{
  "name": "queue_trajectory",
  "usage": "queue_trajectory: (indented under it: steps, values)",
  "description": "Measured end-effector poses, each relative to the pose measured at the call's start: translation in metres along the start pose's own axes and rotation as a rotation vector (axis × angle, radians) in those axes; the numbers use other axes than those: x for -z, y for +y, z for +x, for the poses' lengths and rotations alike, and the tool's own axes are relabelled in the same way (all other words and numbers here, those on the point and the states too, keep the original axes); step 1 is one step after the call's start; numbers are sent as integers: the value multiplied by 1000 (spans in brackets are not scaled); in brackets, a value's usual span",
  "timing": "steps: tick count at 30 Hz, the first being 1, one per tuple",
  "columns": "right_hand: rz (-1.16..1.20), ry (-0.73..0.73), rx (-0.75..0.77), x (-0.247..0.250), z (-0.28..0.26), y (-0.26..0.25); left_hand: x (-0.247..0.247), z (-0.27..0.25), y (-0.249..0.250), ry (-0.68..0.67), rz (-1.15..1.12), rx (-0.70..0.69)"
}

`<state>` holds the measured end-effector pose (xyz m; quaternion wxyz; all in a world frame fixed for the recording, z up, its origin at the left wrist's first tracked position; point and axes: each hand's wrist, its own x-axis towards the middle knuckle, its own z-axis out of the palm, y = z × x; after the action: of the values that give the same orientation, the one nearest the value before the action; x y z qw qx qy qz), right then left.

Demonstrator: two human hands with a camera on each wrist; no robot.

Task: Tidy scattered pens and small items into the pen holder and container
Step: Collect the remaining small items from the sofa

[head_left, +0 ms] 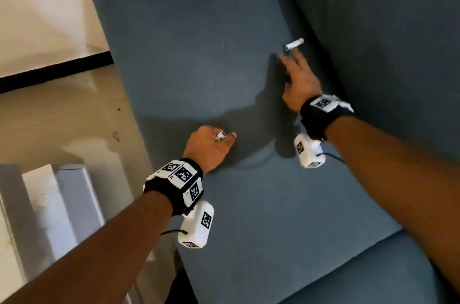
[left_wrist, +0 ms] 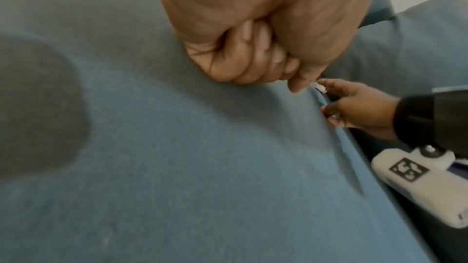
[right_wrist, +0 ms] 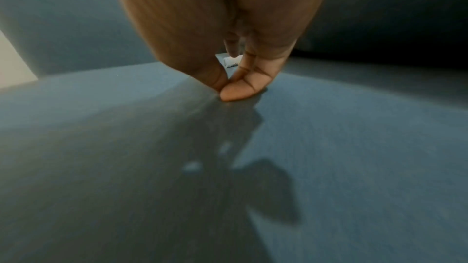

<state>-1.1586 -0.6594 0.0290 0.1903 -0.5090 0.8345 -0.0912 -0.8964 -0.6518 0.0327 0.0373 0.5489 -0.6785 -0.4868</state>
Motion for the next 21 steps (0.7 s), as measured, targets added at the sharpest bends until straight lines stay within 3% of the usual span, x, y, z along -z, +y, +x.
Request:
queue_trajectory:
  steps: [5,8,11,17,21]
  values:
    - [-223,-61,-15,23,67,-11,-3,24,-6,-89,-91,69]
    - [-263,53,-47,19,66,-17,-3,33,-7,-121,-119,128]
    - [-276,123,-89,13,40,-19,-6,32,-7,-127,-148,143]
    - [-189,153,2,-12,-51,-13,-7,31,-12,-181,-248,134]
    - [22,128,-88,-36,-118,-17,-8,21,-6,-202,-357,174]
